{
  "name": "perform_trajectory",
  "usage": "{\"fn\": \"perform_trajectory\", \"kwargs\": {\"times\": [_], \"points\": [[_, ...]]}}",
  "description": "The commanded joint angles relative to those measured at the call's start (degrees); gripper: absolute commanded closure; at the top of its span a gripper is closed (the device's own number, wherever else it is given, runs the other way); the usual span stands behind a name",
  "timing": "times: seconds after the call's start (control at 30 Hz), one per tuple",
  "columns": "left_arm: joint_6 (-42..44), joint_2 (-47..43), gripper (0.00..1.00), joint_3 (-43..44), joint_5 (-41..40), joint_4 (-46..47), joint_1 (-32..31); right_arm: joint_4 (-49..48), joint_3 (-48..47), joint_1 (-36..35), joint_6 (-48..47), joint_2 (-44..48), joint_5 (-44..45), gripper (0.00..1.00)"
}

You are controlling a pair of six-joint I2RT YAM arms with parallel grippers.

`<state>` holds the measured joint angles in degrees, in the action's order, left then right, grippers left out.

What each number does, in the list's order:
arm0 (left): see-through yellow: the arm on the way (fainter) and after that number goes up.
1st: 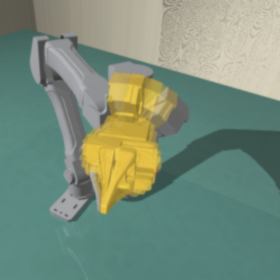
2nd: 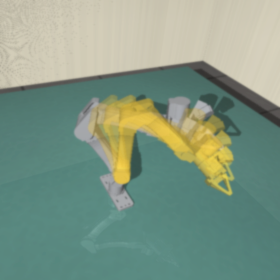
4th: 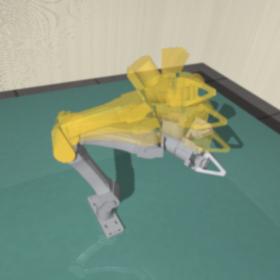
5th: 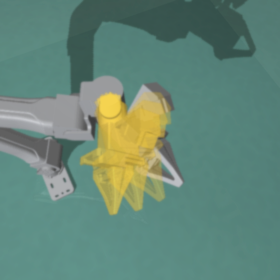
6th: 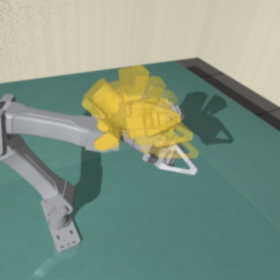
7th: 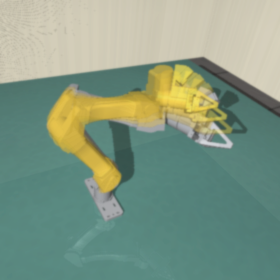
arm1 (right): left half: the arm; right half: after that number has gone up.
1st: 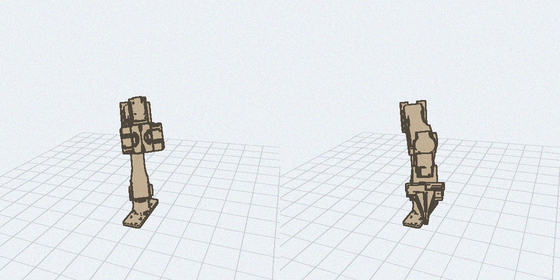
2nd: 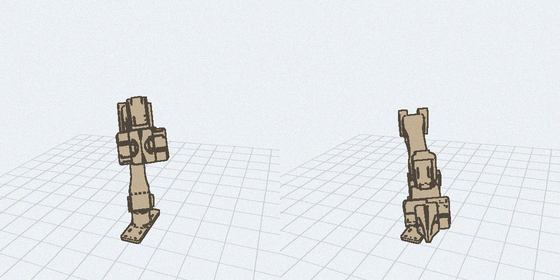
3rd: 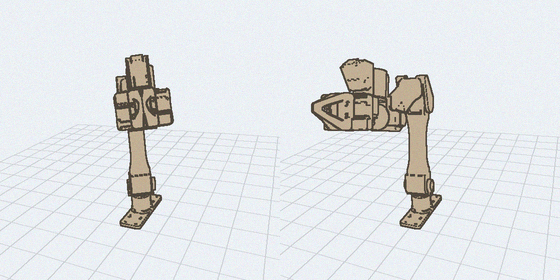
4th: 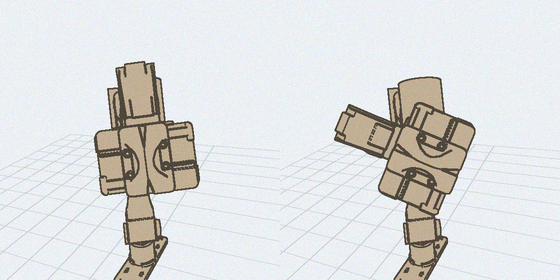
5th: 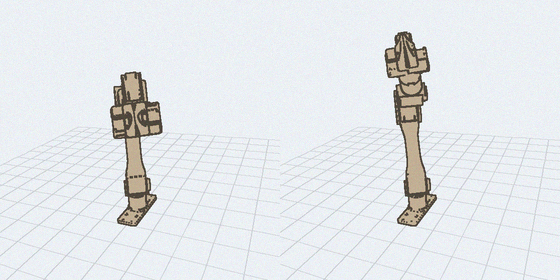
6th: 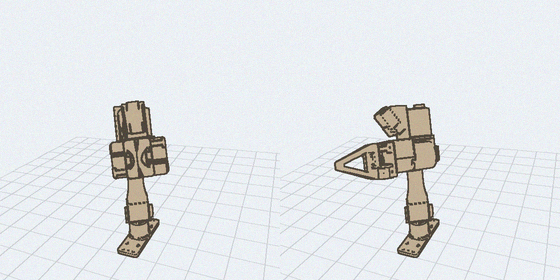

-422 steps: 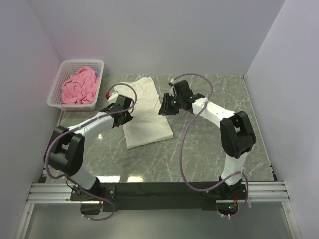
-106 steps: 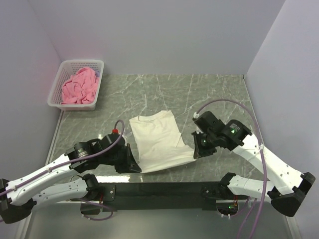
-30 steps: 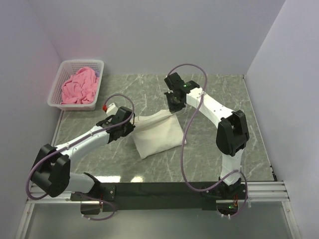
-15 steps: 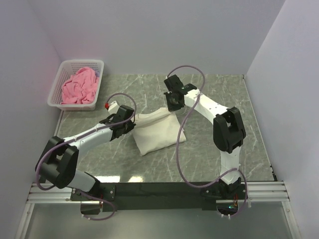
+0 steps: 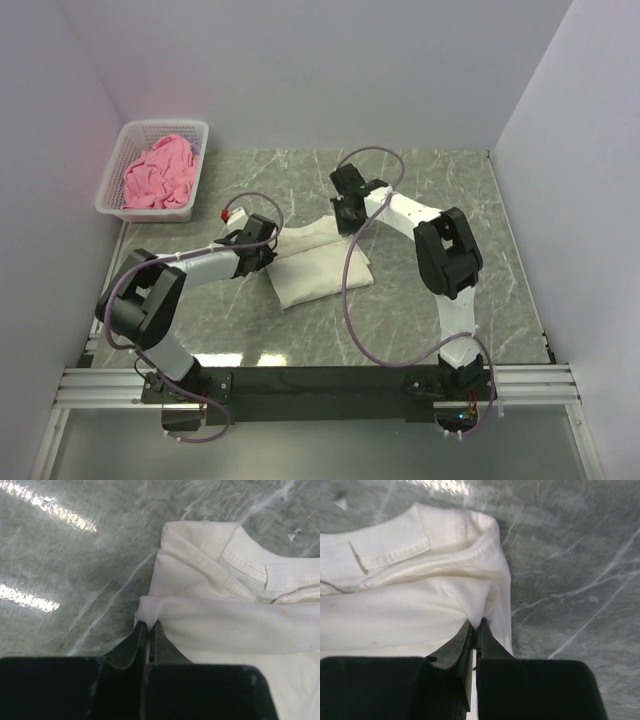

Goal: Fold and stack the t-shirts
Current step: Fold the tshirt

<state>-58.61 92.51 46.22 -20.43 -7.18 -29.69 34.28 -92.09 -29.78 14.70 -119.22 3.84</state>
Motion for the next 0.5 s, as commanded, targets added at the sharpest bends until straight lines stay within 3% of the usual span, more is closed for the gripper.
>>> {"fn": "perform_trajectory", "kwargs": {"times": [0.0,0.23,0.47], "points": [[2.36,2.23,0.99,0.98,1.43,-1.61,0.60,0.78,1.91,1.04,1.11,-1.63,-0.75,1.00],[0.87,-1.70,0.99,-3.06,6.71,-6.78,-0.36,0.87,15.78,0.43,5.60,3.90,-8.31,1.00],[-4.57,-17.08,0.99,-8.59,3.56,-17.24,-10.63,-0.44,32.32,-2.74,9.56,19.53,-9.02,1.00]]}}
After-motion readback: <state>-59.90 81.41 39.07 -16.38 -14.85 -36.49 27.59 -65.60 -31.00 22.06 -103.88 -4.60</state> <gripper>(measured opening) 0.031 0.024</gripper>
